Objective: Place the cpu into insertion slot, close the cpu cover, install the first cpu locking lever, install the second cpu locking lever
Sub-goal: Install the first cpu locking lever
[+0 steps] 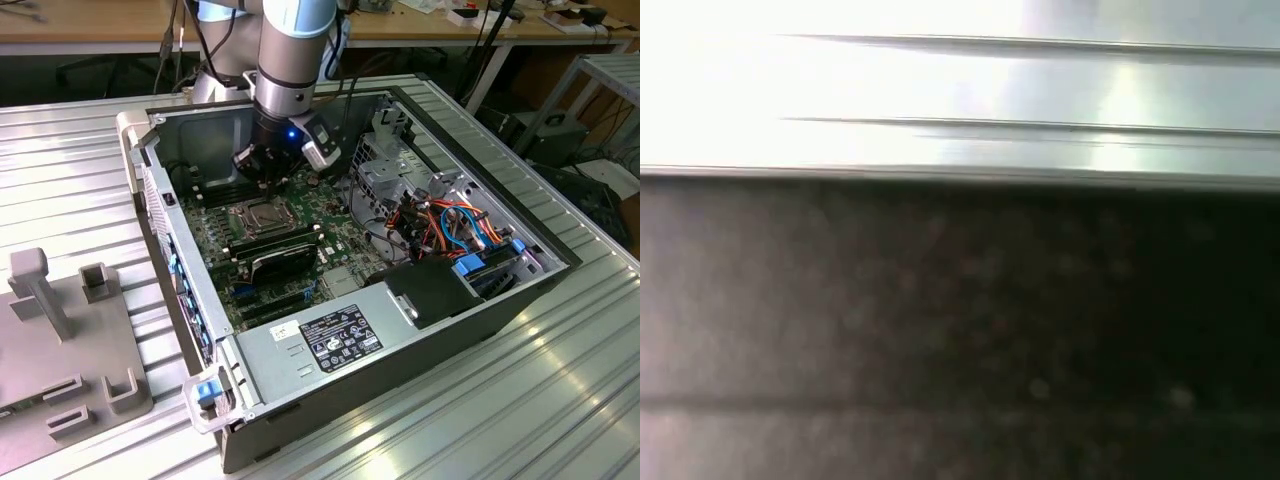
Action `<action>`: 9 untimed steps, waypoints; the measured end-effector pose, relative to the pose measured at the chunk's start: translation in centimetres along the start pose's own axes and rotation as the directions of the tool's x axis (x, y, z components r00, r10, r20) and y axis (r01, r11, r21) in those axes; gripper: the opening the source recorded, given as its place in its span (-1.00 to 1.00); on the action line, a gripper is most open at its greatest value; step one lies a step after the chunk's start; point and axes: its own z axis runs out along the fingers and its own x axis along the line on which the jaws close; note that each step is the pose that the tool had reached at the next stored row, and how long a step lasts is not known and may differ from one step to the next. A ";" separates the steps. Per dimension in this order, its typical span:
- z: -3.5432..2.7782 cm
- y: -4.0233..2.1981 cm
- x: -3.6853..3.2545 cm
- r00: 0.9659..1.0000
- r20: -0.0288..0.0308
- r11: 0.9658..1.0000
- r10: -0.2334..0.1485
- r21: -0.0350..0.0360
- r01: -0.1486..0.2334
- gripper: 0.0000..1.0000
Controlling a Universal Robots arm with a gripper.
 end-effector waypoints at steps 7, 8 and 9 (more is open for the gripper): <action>-1.02 0.05 -0.01 1.000 -0.001 1.000 0.000 0.001 0.000 -0.79; -1.02 0.05 -0.01 1.000 -0.001 1.000 0.000 0.001 0.000 -0.79; -1.04 0.04 -0.01 1.000 -0.001 1.000 0.000 0.001 0.000 -0.79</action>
